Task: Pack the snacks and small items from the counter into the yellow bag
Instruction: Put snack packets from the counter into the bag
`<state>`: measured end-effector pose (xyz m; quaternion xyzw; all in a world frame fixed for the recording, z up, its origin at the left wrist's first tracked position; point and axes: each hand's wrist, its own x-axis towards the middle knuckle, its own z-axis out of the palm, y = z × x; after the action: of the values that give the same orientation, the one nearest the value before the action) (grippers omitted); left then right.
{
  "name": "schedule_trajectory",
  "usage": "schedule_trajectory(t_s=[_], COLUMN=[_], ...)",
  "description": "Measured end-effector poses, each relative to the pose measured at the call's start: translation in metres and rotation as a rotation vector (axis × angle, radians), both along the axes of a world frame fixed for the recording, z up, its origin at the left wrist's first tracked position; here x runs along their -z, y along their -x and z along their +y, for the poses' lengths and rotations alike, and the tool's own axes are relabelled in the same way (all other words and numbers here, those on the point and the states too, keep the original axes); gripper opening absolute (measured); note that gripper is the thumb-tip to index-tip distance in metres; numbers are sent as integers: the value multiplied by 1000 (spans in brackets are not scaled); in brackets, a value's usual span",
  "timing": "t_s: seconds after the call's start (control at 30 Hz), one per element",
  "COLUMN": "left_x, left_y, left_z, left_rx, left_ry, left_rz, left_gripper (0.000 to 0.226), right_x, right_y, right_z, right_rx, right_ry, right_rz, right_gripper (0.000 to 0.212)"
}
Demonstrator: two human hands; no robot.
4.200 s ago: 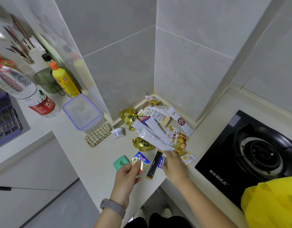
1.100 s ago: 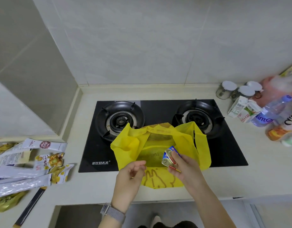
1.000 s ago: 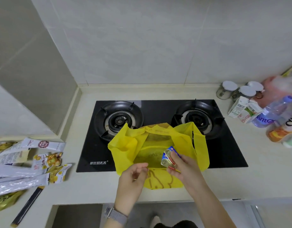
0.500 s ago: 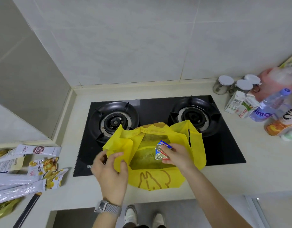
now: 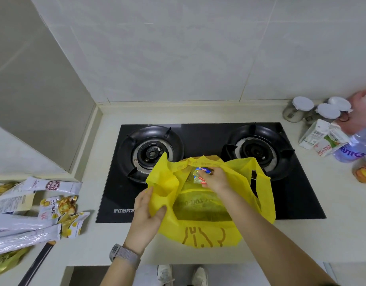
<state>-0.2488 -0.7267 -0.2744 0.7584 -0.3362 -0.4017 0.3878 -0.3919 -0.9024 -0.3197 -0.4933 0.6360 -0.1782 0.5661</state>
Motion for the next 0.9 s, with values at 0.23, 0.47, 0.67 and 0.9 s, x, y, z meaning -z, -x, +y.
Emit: schedule_trajectory(t_s=[0.23,0.47,0.67,0.9], left_x=[1,5,6,4], left_y=[-8,-14,-14,-17], left_z=[-3,-4,-7,-5], left_rx=[-41,-39,-64,-105], left_ry=[88,43,34,61], left_rz=[-46,0,37,90], left_gripper=[65,64,61,49], right_x=[24,31,27,-7], right_y=[-14,-22,-17,10], right_z=[-15,-18,-15,18], right_rx=[-258,-322,-376,-319], right_ry=[94,247,273,244], right_rz=[246,394,448,290], right_gripper=[46,45,41,42])
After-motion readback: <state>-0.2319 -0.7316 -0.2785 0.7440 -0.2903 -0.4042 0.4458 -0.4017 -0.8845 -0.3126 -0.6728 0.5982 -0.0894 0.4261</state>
